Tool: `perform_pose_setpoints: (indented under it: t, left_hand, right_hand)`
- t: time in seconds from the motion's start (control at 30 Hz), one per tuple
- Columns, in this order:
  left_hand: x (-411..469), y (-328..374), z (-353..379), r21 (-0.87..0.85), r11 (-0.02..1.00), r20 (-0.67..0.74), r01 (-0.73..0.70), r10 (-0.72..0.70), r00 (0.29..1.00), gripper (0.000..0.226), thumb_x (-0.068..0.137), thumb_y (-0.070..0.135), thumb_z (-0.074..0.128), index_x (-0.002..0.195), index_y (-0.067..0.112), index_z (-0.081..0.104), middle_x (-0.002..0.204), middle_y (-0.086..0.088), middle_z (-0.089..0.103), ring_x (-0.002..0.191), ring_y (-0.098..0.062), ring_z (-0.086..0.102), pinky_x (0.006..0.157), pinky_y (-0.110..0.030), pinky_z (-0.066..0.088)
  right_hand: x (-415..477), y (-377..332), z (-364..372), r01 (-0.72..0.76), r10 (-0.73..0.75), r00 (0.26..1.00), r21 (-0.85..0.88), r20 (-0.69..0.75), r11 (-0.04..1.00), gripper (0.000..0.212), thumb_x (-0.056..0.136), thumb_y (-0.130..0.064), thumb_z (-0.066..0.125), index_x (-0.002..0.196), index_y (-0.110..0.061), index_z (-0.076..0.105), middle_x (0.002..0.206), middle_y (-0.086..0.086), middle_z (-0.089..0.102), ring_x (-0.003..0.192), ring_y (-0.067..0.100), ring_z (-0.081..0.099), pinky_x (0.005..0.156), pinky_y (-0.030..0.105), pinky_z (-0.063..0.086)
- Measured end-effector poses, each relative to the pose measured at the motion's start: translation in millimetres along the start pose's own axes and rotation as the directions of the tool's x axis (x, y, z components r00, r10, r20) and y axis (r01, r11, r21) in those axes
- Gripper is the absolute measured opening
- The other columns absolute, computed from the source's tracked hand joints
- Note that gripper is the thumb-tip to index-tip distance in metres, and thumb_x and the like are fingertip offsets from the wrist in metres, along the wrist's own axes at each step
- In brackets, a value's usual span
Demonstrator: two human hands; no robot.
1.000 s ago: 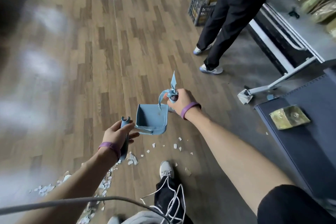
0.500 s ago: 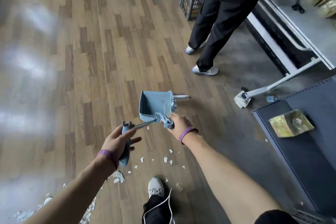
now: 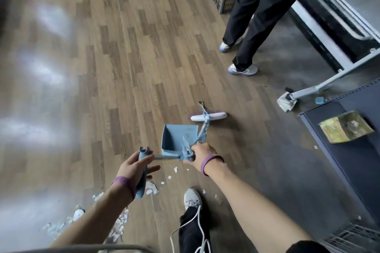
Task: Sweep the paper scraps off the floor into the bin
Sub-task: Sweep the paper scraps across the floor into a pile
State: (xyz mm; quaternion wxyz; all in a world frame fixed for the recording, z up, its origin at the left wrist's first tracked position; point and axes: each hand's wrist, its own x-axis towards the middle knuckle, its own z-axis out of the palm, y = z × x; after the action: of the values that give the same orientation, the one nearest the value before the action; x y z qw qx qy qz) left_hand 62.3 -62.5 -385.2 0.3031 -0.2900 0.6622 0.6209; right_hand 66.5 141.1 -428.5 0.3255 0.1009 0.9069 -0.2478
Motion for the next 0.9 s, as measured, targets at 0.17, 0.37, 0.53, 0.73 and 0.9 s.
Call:
perform_pose_setpoints:
  t: [0.17,0.37,0.53,0.73,0.9]
  left_hand:
    - [-32,-44,-78,-0.003,1.000,-0.006,0.016,-0.016,1.000,0.016,0.090,0.006,0.058,0.094,0.021,0.064,0.085,-0.001,0.069,0.064,-0.018,0.070,0.058,-0.026,0.040]
    - [-90,-115,-180,0.016,1.000,-0.035,0.018,-0.017,0.999,0.020,0.087,0.003,0.059,0.099,0.018,0.065,0.073,0.005,0.070,0.055,-0.014,0.069,0.058,-0.025,0.040]
    - [-135,-163,-242,-0.020,0.999,-0.065,0.042,-0.044,0.997,0.025,0.087,0.001,0.059,0.107,0.014,0.064,0.082,-0.002,0.069,0.073,-0.023,0.067,0.060,-0.027,0.038]
    - [-170,-188,-284,-0.058,0.997,-0.098,0.043,-0.048,0.994,0.028,0.086,-0.002,0.058,0.107,0.015,0.064,0.089,-0.010,0.069,0.060,-0.018,0.069,0.058,-0.028,0.039]
    - [-183,-199,-300,-0.045,0.998,-0.071,0.054,-0.058,0.996,0.022,0.087,-0.001,0.058,0.102,0.014,0.063,0.090,-0.012,0.069,0.052,-0.015,0.068,0.046,-0.019,0.046]
  right_hand:
    - [-52,-60,70,-0.007,0.008,1.000,-0.036,0.024,0.999,0.042,0.080,-0.047,0.070,0.104,-0.013,0.063,0.112,0.011,0.065,0.105,0.029,0.061,0.084,0.027,0.046]
    - [-126,-138,180,0.067,-0.066,0.997,-0.027,0.029,0.997,0.026,0.087,-0.034,0.064,0.103,-0.014,0.064,0.107,0.015,0.065,0.102,0.032,0.061,0.082,0.030,0.047]
    - [-183,-193,246,0.151,-0.144,0.986,-0.072,0.089,0.986,0.026,0.090,-0.032,0.058,0.107,-0.014,0.064,0.110,0.019,0.064,0.104,0.035,0.059,0.086,0.035,0.047]
    - [-224,-229,263,0.204,-0.201,0.979,-0.100,0.040,0.974,0.022,0.090,-0.038,0.059,0.081,-0.019,0.052,0.103,0.018,0.065,0.098,0.033,0.060,0.080,0.033,0.045]
    - [-239,-235,265,0.220,-0.217,0.976,-0.151,0.033,0.964,0.014,0.090,-0.028,0.061,0.087,-0.020,0.051,0.101,0.013,0.066,0.099,0.032,0.062,0.080,0.033,0.045]
